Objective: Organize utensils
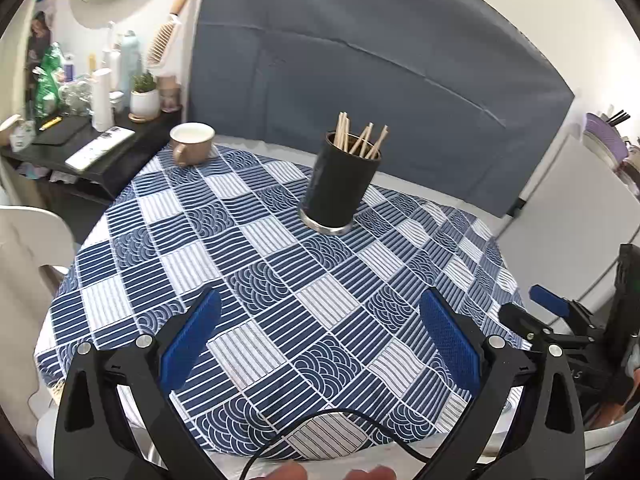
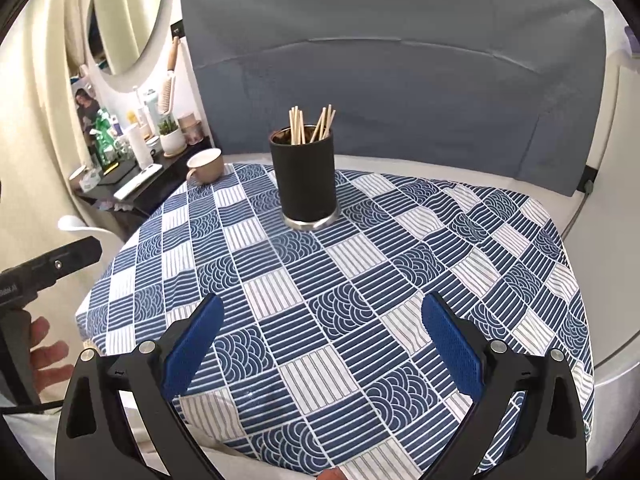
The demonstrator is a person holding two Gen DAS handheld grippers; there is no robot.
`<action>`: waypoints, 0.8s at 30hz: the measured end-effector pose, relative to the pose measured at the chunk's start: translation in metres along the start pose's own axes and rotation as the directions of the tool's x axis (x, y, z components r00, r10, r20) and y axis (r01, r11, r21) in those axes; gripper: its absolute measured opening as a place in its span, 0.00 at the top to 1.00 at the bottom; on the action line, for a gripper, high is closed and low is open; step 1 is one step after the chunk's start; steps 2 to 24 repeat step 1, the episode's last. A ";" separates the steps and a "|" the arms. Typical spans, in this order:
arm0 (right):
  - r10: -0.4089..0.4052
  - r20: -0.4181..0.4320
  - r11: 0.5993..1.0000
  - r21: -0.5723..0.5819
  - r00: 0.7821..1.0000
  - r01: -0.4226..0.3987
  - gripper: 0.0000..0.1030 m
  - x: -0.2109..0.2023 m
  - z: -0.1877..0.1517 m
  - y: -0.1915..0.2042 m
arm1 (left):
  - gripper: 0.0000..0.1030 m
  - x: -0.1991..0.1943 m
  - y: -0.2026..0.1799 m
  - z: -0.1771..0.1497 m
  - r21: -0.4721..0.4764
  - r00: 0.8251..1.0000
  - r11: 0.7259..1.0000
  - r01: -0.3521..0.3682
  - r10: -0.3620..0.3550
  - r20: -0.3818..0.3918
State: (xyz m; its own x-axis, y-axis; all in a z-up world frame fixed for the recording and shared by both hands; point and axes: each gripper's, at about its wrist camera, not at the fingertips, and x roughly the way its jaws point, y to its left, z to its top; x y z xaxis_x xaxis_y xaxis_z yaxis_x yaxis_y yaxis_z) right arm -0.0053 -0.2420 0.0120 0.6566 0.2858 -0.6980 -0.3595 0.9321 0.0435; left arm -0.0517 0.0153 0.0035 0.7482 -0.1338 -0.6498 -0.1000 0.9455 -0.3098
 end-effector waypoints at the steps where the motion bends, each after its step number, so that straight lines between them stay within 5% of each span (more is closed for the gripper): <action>1: -0.005 -0.002 1.000 0.005 1.000 0.005 0.08 0.001 0.001 0.002 | 0.06 0.002 0.003 0.003 0.009 1.000 1.000 0.005 -0.005 -0.006; 24: -0.005 -0.002 1.000 0.005 1.000 0.005 0.08 0.001 0.001 0.002 | 0.06 0.002 0.003 0.003 0.009 1.000 1.000 0.005 -0.005 -0.006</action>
